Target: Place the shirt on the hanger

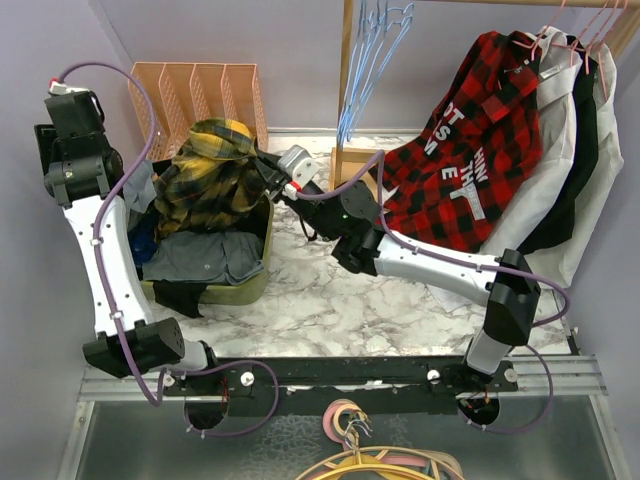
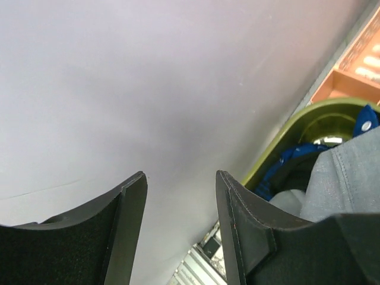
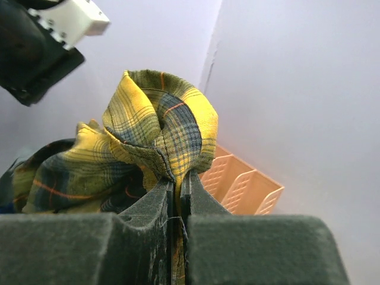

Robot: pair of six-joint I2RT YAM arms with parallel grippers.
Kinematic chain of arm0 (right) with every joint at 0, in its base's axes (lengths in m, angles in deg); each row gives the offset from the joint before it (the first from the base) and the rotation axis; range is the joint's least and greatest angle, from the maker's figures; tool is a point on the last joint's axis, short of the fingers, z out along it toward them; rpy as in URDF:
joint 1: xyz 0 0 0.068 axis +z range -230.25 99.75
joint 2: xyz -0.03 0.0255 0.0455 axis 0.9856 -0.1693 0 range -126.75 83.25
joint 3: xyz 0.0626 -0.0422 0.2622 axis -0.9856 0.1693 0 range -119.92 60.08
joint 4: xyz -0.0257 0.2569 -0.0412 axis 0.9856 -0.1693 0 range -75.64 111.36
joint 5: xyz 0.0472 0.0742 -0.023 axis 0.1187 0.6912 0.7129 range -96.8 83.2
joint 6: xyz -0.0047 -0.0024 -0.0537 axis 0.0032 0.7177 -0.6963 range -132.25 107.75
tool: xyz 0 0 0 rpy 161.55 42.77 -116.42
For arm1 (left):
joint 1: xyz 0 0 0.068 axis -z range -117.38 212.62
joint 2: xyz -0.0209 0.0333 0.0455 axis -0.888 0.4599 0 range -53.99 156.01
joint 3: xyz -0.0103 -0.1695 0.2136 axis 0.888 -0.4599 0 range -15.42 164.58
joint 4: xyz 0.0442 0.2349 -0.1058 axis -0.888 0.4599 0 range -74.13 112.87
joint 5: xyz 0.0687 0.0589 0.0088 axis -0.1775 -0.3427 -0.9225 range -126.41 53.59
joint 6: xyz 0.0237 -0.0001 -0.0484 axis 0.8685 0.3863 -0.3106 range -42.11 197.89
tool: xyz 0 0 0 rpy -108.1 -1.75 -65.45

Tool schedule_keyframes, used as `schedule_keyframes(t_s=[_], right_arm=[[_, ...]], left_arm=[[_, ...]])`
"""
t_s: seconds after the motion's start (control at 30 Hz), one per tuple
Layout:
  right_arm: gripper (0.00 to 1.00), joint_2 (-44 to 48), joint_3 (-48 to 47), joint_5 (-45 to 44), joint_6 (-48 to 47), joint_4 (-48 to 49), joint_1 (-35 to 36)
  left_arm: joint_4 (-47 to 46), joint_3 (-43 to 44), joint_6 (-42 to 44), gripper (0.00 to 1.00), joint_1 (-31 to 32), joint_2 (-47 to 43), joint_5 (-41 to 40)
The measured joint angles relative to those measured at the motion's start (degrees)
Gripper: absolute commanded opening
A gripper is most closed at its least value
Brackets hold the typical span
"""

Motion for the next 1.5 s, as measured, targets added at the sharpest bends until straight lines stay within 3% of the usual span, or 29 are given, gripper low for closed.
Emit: schedule_keyframes(t_s=[0.1,0.23,0.37,0.53,0.77,0.97,1.0,1.03,1.07,1.27,1.5], right_arm=[[0.01,0.0,-1.6,-1.5,-3.0,1.0,0.0],[0.01,0.0,-8.9,-2.3,-5.9,1.1,0.0],[0.01,0.0,-20.1,-2.7,-8.2,1.8,0.0],[0.01,-0.6,-29.1,-2.8,-11.5,2.9,0.0],[0.01,-2.6,-29.8,-4.3,-13.5,3.4,-0.7],[0.01,-8.4,-31.5,-10.3,-14.6,2.2,-2.7],[0.01,-9.1,-31.6,-11.3,-14.6,1.9,-3.1],[0.01,-9.9,-31.8,-12.2,-14.6,1.6,-3.4],[0.01,-11.0,-32.4,-13.6,-14.7,1.3,-3.7],[0.01,-17.1,-36.0,-19.5,-16.0,0.8,-4.5],[0.01,-19.0,-36.1,-22.8,-14.1,-3.0,-4.5]], left_arm=[[0.2,3.4,-0.2,0.60,-0.4,-1.4,-0.1],[2.6,9.5,-0.6,0.60,-1.1,-2.2,4.5],[8.7,15.5,0.6,0.66,-2.3,-3.3,25.7],[14.2,15.6,4.5,0.71,-2.1,-8.8,54.1],[15.3,18.0,5.6,0.78,-2.1,-14.1,72.8],[19.8,23.2,9.2,0.78,-2.1,-13.9,80.6],[20.0,23.0,9.1,0.83,-2.1,-14.2,81.2],[19.1,21.8,8.0,0.98,-2.1,-14.7,81.6],[17.9,19.8,6.6,0.99,-2.1,-15.7,81.8],[9.2,6.2,-7.0,0.99,-3.4,-18.6,81.5],[-0.2,-3.3,-15.7,0.99,-3.6,-15.2,75.1]])
